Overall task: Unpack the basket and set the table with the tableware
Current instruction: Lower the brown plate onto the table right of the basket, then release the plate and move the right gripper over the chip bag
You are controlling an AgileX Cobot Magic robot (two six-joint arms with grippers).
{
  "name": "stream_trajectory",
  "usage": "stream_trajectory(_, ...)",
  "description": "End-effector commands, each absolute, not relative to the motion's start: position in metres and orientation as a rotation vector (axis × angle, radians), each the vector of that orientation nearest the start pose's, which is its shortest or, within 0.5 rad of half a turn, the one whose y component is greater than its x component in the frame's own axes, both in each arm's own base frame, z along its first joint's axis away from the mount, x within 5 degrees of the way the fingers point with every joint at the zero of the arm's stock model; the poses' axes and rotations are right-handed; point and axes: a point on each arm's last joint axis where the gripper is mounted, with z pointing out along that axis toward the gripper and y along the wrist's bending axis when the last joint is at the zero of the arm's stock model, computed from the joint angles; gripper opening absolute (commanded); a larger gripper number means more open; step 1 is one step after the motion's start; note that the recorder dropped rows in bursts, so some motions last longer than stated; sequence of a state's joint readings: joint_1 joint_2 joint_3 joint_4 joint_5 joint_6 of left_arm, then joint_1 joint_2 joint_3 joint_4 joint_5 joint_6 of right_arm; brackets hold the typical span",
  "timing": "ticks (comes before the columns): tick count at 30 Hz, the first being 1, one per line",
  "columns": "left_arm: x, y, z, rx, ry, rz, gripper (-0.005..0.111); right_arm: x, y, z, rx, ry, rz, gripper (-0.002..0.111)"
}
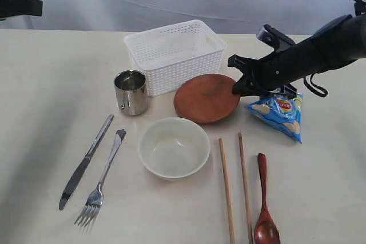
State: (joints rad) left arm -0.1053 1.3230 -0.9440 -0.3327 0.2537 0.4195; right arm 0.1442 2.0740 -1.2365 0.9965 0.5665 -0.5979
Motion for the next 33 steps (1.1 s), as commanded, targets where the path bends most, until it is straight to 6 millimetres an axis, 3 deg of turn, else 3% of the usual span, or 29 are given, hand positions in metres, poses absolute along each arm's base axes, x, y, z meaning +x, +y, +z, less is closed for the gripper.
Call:
stream_trajectory(1, 0.291, -0.038, 0.306, 0.24, 2.094, -0.105, 0.0, 0.397, 0.097, 0.124, 0.04, 2.686, 0.744, 0.0)
stream_trajectory(10, 0.291, -0.038, 0.306, 0.24, 2.096, -0.105, 0.0, 0.396, 0.093, 0.121, 0.041, 2.72, 0.679, 0.003)
stream_trajectory(12, 0.291, -0.038, 0.306, 0.24, 2.096, -0.105, 0.0, 0.396, 0.093, 0.121, 0.036, 2.721, 0.679, 0.012)
stream_trajectory(15, 0.291, -0.038, 0.306, 0.24, 2.096, -0.105, 0.0, 0.396, 0.093, 0.124, 0.033, 2.713, 0.679, 0.047)
stream_trajectory(16, 0.291, -0.038, 0.306, 0.24, 2.096, -0.105, 0.0, 0.396, 0.093, 0.129, 0.03, 2.701, 0.68, 0.052)
stream_trajectory(17, 0.291, -0.038, 0.306, 0.24, 2.096, -0.105, 0.0, 0.396, 0.094, 0.135, 0.024, 2.689, 0.683, 0.052)
stream_trajectory(21, 0.291, -0.038, 0.306, 0.24, 2.096, -0.105, 0.0, 0.39, 0.099, 0.195, -0.151, 2.602, 0.758, 0.051)
stream_trajectory(22, 0.291, -0.038, 0.306, 0.241, 2.098, -0.106, 0.0, 0.383, 0.095, 0.212, -0.258, 2.591, 0.674, 0.051)
stream_trajectory(24, 0.291, -0.038, 0.306, 0.242, 2.1, -0.107, 0.0, 0.376, 0.079, 0.225, -0.238, 2.643, 0.434, 0.051)
stream_trajectory(28, 0.291, -0.038, 0.306, 0.242, 2.1, -0.107, 0.0, 0.37, 0.064, 0.225, -0.153, 2.737, 0.224, 0.051)
stream_trajectory(33, 0.291, -0.038, 0.306, 0.242, 2.1, -0.107, 0.0, 0.363, 0.065, 0.212, -0.145, 2.773, 0.22, 0.051)
